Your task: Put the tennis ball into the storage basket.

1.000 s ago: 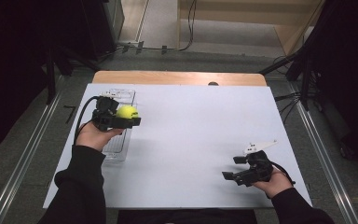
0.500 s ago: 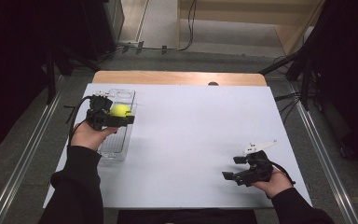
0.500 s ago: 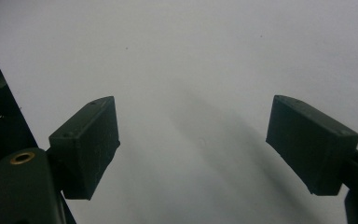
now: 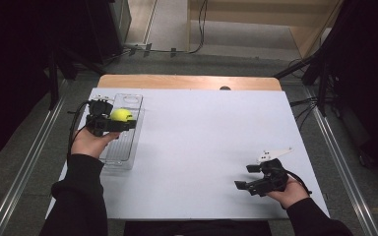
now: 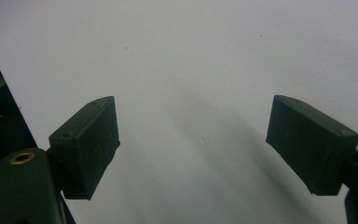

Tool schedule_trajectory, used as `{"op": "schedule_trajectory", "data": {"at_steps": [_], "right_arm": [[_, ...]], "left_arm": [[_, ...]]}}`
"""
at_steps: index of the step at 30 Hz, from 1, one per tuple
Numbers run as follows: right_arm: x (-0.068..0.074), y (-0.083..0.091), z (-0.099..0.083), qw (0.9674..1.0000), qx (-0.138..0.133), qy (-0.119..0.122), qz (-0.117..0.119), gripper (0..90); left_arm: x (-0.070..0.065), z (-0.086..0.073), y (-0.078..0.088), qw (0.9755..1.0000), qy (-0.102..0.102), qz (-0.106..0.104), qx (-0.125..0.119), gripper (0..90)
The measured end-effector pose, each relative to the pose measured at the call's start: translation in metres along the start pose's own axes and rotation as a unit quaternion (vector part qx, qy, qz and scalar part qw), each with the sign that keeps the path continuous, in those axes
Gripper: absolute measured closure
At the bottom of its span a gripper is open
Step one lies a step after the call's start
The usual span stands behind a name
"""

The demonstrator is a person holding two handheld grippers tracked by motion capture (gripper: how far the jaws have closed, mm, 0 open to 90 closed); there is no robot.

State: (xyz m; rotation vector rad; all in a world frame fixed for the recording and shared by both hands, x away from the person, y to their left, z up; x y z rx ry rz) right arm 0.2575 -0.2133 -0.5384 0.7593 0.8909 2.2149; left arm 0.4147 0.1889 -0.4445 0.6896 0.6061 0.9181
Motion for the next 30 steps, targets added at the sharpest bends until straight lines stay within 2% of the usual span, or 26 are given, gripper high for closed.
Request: {"op": "schedule_trajectory", "data": {"at_steps": [18,30], "right_arm": [[0.0,0.0,0.0,1.0,0.001,-0.001,-0.001,14.9],[0.0,0.0,0.0,1.0,0.001,0.0,0.0,14.9]], "left_arm": [[0.012,-0.001,-0.01,0.9994,0.01,0.029,-0.015,26.2],[0.017,-0.008,-0.02,0.9994,0.016,0.03,-0.004,26.1]]}}
Point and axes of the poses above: each handheld gripper's, and its own axes: y roughly backward along the jaws, z roughly out of its top, x roughly to its left, the point moved 7 cm from there along -y, roughly forward along the jaws, and after that the axes turned 2 degrees about -z, right-handed, at the moved point
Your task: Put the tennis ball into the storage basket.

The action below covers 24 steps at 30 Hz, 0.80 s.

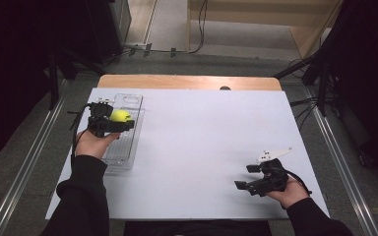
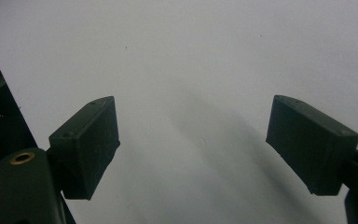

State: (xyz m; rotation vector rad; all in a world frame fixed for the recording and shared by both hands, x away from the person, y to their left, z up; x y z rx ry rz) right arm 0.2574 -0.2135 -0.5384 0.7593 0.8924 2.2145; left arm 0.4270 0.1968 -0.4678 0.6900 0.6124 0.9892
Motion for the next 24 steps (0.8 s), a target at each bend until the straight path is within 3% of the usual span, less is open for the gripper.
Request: {"op": "schedule_trajectory", "data": {"at_steps": [24], "right_arm": [[0.0,0.0,0.0,1.0,0.002,0.002,0.0,14.9]], "left_arm": [[0.012,-0.01,-0.011,0.9996,0.014,0.014,0.021,25.7]]}}
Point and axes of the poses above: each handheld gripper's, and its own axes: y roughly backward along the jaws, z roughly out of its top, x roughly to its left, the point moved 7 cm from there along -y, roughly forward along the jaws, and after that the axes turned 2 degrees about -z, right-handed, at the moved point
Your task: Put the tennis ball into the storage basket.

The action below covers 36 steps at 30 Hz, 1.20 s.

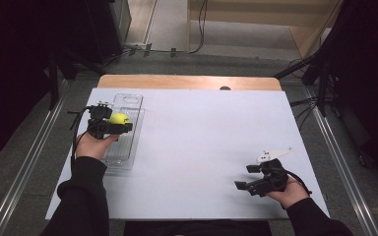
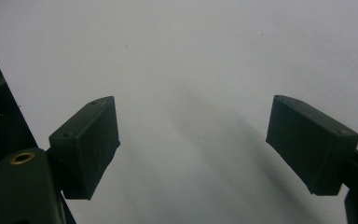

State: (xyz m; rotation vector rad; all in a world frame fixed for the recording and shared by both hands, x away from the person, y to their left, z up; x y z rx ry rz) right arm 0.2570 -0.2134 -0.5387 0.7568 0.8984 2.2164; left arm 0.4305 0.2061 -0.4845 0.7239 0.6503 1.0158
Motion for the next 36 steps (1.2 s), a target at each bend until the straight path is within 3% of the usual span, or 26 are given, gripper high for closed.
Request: {"op": "schedule_trajectory", "data": {"at_steps": [20,28,36], "right_arm": [[0.0,0.0,0.0,1.0,0.0,0.0,0.0,14.9],[0.0,0.0,0.0,1.0,0.001,0.002,-0.001,14.9],[0.0,0.0,0.0,1.0,0.0,0.001,0.0,14.9]], "left_arm": [[-0.001,-0.003,-0.004,0.9998,-0.01,0.004,0.014,25.2],[0.0,0.004,0.007,0.9997,0.004,-0.019,-0.013,23.3],[-0.004,0.009,0.016,0.9995,0.004,-0.029,-0.014,21.2]]}}
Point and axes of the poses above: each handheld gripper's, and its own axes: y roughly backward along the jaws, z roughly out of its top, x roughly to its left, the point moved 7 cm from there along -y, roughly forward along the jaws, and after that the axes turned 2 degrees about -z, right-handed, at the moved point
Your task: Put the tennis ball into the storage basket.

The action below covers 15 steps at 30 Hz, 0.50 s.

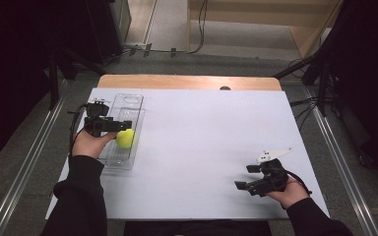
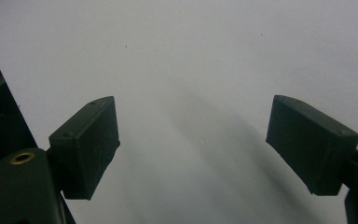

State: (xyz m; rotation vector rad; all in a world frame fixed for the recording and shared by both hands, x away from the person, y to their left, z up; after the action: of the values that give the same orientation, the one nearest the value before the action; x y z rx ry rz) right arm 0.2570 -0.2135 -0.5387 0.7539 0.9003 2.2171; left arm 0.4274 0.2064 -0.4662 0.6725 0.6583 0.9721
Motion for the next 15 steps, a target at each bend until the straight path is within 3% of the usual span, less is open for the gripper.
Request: {"op": "schedule_trajectory", "data": {"at_steps": [8,15], "right_arm": [[0.0,0.0,0.0,1.0,-0.001,0.001,0.001,14.9],[0.0,0.0,0.0,1.0,-0.002,0.0,0.001,14.9]], "left_arm": [[-0.005,0.004,0.008,1.0,-0.003,-0.007,0.001,21.3],[-0.012,0.007,0.014,0.9995,-0.008,-0.028,-0.007,21.5]]}}
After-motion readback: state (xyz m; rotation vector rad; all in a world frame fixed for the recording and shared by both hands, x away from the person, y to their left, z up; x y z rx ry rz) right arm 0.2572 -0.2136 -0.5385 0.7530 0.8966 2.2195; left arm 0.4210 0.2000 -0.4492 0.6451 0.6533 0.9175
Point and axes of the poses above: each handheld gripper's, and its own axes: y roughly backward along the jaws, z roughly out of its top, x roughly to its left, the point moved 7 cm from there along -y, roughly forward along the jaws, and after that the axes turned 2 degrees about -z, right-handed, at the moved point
